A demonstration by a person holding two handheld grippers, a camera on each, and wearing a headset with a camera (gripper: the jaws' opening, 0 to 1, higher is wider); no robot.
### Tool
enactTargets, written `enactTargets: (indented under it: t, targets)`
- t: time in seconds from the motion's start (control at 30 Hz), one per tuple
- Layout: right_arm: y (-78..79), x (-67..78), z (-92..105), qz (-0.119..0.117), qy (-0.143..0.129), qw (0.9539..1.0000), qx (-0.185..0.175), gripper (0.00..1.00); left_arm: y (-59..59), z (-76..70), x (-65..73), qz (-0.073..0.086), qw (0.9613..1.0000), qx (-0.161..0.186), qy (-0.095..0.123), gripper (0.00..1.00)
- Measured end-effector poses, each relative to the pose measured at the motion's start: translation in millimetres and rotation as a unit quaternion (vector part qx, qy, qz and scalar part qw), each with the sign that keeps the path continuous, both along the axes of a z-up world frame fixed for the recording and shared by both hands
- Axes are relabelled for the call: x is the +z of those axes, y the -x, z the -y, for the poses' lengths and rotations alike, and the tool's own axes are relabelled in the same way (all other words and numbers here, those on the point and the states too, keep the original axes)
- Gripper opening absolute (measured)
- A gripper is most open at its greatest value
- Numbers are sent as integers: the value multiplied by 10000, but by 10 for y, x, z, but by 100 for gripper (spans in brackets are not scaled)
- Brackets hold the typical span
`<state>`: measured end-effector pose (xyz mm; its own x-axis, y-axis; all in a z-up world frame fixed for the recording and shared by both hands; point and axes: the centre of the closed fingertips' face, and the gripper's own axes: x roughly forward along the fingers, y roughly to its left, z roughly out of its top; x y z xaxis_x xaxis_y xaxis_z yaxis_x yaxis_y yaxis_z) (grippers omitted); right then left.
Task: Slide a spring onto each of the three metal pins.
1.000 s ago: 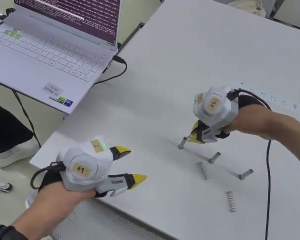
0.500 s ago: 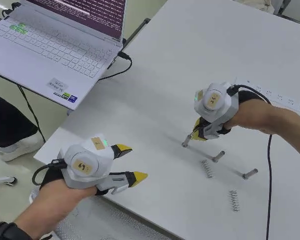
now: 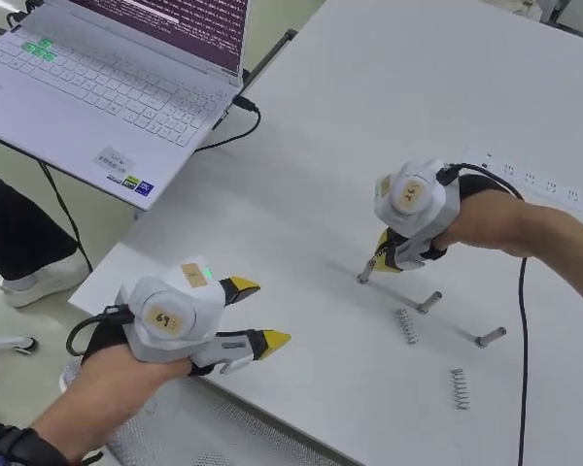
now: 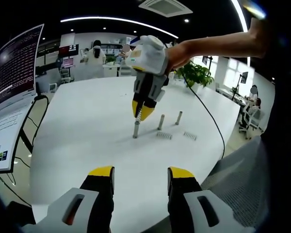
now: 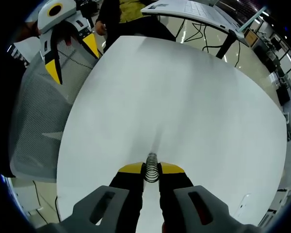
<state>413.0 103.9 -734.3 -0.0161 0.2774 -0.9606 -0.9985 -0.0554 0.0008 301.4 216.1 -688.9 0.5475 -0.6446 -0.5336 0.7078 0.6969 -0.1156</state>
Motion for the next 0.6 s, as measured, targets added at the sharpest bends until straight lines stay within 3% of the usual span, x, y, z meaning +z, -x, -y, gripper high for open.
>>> enactTargets:
  t: [0.6]
  targets:
    - [14,-175,-28,-80,252,9994,215,9,-33,-10,9,12,10000,45,36,39]
